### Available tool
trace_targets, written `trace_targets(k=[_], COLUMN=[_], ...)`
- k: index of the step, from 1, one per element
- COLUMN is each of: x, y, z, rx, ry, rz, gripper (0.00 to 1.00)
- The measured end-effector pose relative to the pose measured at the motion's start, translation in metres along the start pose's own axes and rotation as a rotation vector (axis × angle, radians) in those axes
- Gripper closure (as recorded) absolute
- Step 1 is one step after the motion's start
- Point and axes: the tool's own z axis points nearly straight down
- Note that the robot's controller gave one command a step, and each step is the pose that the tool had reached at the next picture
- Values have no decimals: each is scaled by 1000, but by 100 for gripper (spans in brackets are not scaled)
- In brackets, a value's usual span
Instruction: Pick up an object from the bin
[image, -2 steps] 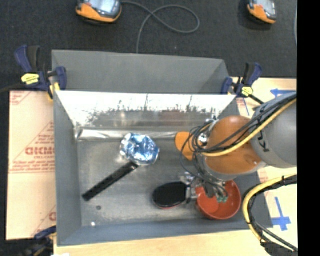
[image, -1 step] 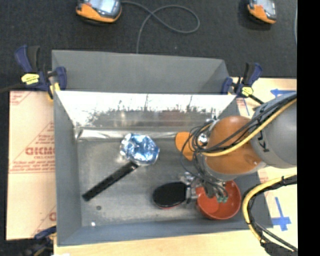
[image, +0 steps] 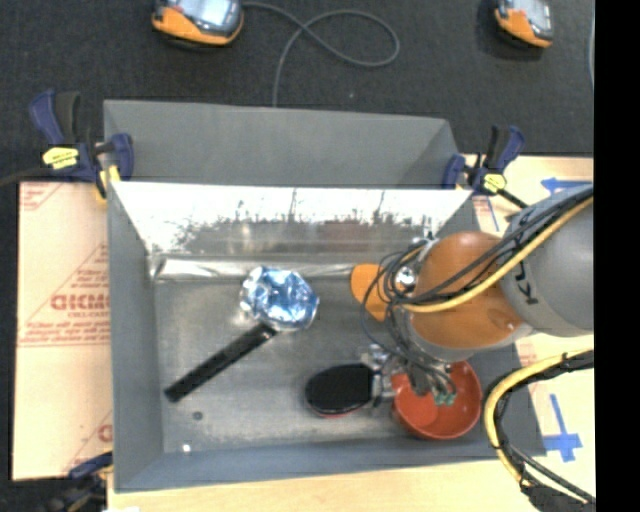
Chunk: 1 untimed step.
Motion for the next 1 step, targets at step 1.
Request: trace_targets(k=[1], x=[0], y=[0], z=[0], rx=[0], ry=[0], rz=[1], gripper=[100])
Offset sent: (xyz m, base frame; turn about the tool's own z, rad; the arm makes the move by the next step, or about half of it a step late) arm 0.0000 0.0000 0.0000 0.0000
